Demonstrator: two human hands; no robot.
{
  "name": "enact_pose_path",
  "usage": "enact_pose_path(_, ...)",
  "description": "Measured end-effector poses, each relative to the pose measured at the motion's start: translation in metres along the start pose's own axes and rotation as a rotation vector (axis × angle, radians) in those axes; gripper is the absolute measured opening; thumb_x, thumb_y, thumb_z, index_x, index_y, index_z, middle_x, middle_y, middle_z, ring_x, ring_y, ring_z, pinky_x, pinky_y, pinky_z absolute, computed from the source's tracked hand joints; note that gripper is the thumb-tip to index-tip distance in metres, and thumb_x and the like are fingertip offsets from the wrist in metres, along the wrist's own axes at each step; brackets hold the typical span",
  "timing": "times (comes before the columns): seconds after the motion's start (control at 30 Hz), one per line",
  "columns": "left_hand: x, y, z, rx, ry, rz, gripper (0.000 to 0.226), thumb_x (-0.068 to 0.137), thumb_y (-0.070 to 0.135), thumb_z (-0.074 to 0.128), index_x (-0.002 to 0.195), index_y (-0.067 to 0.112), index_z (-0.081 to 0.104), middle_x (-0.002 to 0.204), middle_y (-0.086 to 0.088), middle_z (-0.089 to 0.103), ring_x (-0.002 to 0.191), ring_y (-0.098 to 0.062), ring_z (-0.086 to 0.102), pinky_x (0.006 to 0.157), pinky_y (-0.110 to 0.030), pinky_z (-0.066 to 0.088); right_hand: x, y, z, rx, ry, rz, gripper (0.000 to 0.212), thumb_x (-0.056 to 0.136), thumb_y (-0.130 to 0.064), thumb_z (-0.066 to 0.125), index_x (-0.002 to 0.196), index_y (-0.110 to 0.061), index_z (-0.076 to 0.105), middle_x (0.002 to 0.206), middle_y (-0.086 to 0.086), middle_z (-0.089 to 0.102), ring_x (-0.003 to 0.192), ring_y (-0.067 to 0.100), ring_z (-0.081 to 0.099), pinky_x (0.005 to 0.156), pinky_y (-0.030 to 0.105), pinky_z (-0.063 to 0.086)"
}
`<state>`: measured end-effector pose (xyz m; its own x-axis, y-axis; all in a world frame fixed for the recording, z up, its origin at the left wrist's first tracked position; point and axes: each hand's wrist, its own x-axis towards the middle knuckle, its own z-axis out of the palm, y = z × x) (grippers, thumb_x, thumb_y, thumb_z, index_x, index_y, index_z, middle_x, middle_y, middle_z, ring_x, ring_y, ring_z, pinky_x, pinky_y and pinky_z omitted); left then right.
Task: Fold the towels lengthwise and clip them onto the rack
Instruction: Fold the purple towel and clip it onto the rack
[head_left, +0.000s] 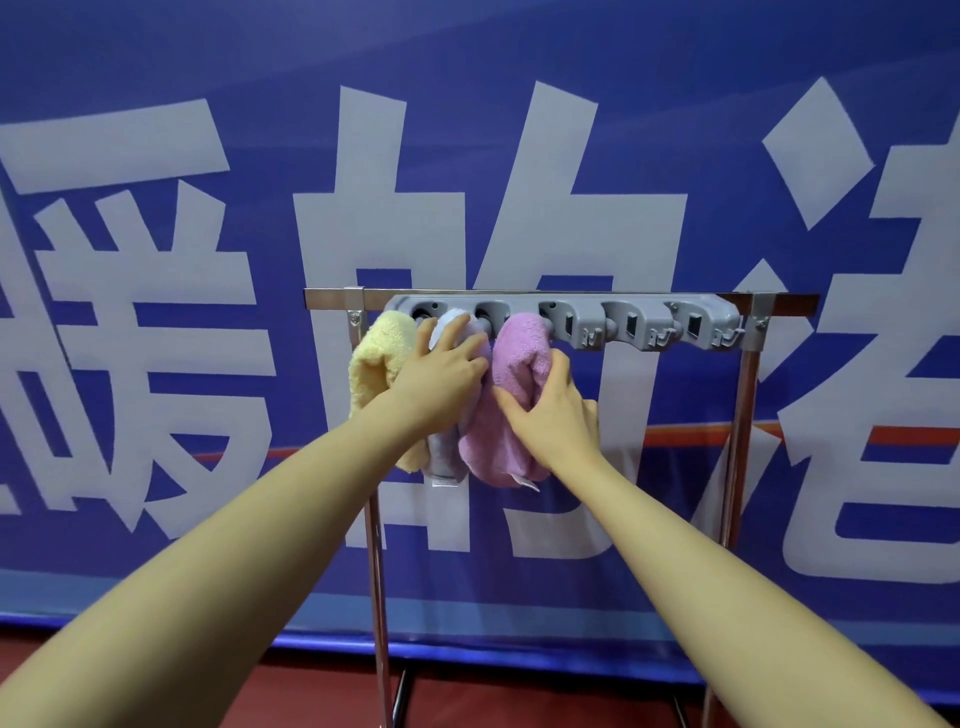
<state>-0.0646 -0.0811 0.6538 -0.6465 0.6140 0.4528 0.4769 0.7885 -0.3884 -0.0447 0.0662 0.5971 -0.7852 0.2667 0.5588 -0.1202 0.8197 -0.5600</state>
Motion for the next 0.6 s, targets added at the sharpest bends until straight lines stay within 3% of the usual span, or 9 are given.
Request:
enact_pose_path(0.13, -0.007, -0.004, 0.01, -0.041, 0.148, 0.059, 0.041, 0.069, 0.016, 0.032, 0.076, 0.011, 0.072, 0.113, -0.012, 0.064, 0.127, -0.045, 0.042, 0.097, -0.065, 0.029, 0.004, -0.002, 0.011, -0.071, 0.099, 0.032, 0.052, 0.085, -0.028, 0.06, 0.123, -0.011, 0.03, 0.114, 0.008, 0.061, 0.105, 0.029, 0.059, 0.089, 0.043, 0.034)
enact_pose_path(0.2, -0.007, -0.005, 0.011, 0.007, 0.175, 0.037, 0.035, 0.068, 0.017, 0.037, 0.064, 0.015, 0.072, 0.109, -0.01, 0.067, 0.121, -0.047, 0.048, 0.093, -0.066, 0.034, 0.007, 0.003, 0.009, -0.175, 0.157, 0.008, 0.045, 0.081, -0.013, 0.059, 0.119, -0.01, 0.034, 0.109, 0.007, 0.06, 0.101, 0.028, 0.058, 0.083, 0.041, 0.033)
enact_pose_path(0.27, -0.006, -0.001, 0.011, -0.031, 0.152, -0.002, 0.02, 0.075, 0.01, 0.052, 0.076, 0.014, 0.072, 0.13, -0.009, 0.055, 0.136, -0.046, 0.026, 0.104, -0.064, 0.018, 0.012, 0.012, 0.006, -0.283, 0.223, -0.06, 0.047, 0.073, -0.002, 0.06, 0.115, -0.008, 0.04, 0.103, 0.008, 0.058, 0.097, 0.029, 0.056, 0.077, 0.04, 0.032)
enact_pose_path(0.33, -0.005, 0.0, 0.011, -0.096, 0.15, -0.047, 0.018, 0.081, 0.009, 0.052, 0.085, 0.016, 0.069, 0.144, -0.005, 0.04, 0.143, -0.041, 0.007, 0.107, -0.06, 0.006, 0.016, 0.022, 0.003, -0.371, 0.3, -0.175, 0.053, 0.061, 0.007, 0.057, 0.111, -0.005, 0.043, 0.094, 0.011, 0.058, 0.085, 0.031, 0.058, 0.072, 0.04, 0.035)
enact_pose_path(0.43, -0.004, 0.001, 0.011, -0.15, 0.195, -0.078, 0.02, 0.085, 0.015, 0.048, 0.09, 0.02, 0.067, 0.149, -0.001, 0.033, 0.143, -0.039, 0.003, 0.108, -0.058, 0.006, 0.015, 0.027, 0.001, -0.46, 0.395, -0.301, 0.054, 0.053, 0.005, 0.047, 0.105, -0.006, 0.039, 0.087, 0.013, 0.059, 0.075, 0.031, 0.058, 0.064, 0.039, 0.041)
enact_pose_path(0.53, -0.003, 0.001, 0.017, -0.22, 0.239, -0.078, 0.021, 0.082, 0.018, 0.044, 0.086, 0.019, 0.065, 0.147, -0.003, 0.035, 0.141, -0.04, 0.011, 0.105, -0.056, 0.013, 0.009, 0.024, 0.005, -0.346, 0.23, -0.235, 0.058, 0.065, 0.003, 0.06, 0.119, -0.002, 0.042, 0.107, 0.017, 0.057, 0.096, 0.035, 0.057, 0.072, 0.044, 0.044)
enact_pose_path(0.6, -0.004, 0.004, 0.022, -0.257, 0.249, -0.085, 0.022, 0.08, 0.018, 0.043, 0.088, 0.017, 0.063, 0.147, -0.006, 0.035, 0.139, -0.041, 0.016, 0.1, -0.055, 0.02, 0.003, 0.021, 0.01, -0.203, 0.078, -0.154, 0.059, 0.078, -0.011, 0.065, 0.129, -0.002, 0.036, 0.124, 0.015, 0.046, 0.112, 0.034, 0.049, 0.082, 0.045, 0.045)
